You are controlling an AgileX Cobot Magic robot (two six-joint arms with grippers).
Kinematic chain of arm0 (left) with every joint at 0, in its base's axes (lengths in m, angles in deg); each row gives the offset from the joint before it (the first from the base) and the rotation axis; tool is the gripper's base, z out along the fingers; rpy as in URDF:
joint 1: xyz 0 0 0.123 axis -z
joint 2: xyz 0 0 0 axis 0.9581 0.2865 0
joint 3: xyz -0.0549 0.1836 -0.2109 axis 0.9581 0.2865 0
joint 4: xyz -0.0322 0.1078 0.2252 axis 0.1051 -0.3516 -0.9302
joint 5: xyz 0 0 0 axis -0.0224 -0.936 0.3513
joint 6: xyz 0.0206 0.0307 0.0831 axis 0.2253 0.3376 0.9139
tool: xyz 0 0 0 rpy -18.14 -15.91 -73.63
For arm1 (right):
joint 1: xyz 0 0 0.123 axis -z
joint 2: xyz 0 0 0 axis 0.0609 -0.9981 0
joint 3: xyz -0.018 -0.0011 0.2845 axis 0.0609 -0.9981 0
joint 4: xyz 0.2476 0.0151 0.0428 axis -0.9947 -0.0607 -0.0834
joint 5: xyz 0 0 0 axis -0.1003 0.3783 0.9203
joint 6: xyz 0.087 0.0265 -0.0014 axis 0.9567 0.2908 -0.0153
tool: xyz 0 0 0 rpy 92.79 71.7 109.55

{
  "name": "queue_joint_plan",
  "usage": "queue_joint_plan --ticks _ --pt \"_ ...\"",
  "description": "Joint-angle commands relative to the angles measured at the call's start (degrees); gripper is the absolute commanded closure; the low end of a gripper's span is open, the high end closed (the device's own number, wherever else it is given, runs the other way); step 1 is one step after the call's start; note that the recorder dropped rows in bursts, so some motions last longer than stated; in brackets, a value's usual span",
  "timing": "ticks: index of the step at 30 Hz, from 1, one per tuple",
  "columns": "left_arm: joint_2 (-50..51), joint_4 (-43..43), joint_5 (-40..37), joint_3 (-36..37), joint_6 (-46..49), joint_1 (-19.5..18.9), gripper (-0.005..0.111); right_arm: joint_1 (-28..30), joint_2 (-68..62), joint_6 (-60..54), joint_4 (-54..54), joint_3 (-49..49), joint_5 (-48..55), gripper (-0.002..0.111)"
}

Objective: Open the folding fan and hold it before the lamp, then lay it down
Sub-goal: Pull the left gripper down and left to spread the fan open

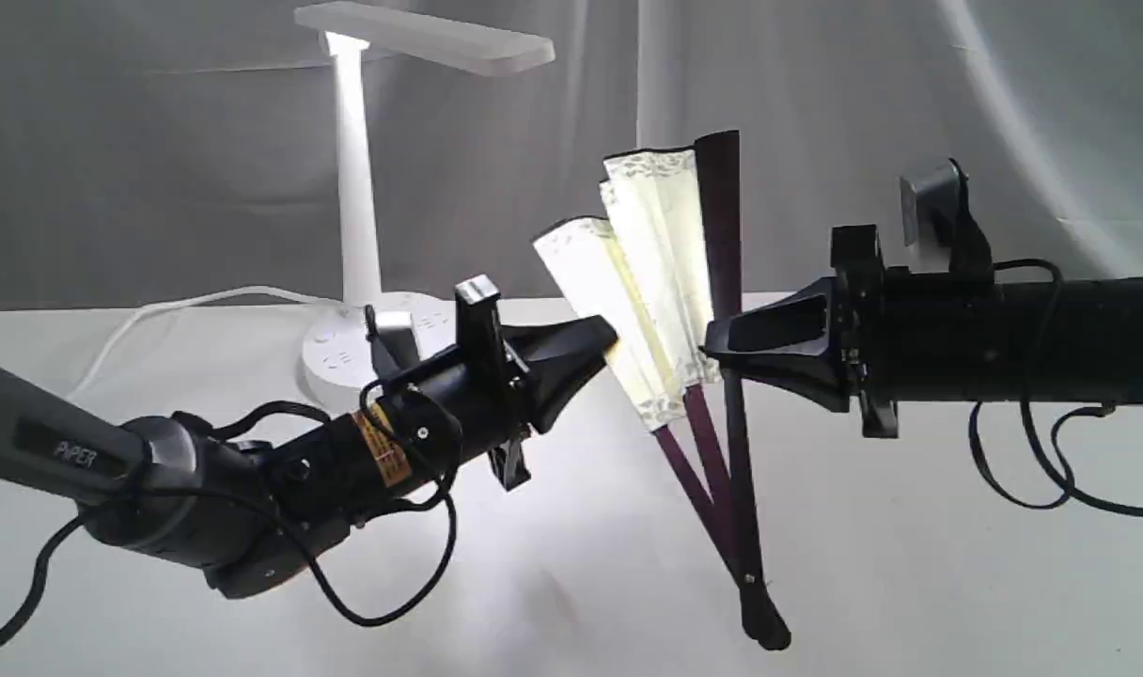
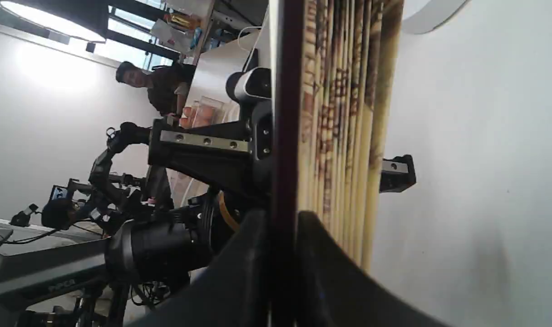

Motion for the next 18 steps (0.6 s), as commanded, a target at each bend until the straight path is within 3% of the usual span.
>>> queue_joint_plan --ticks 1,10,18 --pt "-1.55 -0.63 -1.30 2.84 0.91 -0.03 0.107 -0.09 0.63 -0.18 -1.88 0.00 1.50 0.108" --pt "-7.13 0.10 -1.30 8.00 3.25 -0.03 0.107 -0.09 0.63 0.85 -1.89 0.00 -0.51 0.108" --pt "-12.85 3.97 -1.30 16.83 5.34 -0.03 0.107 0.04 0.63 0.85 -1.89 0.00 -0.86 0.108"
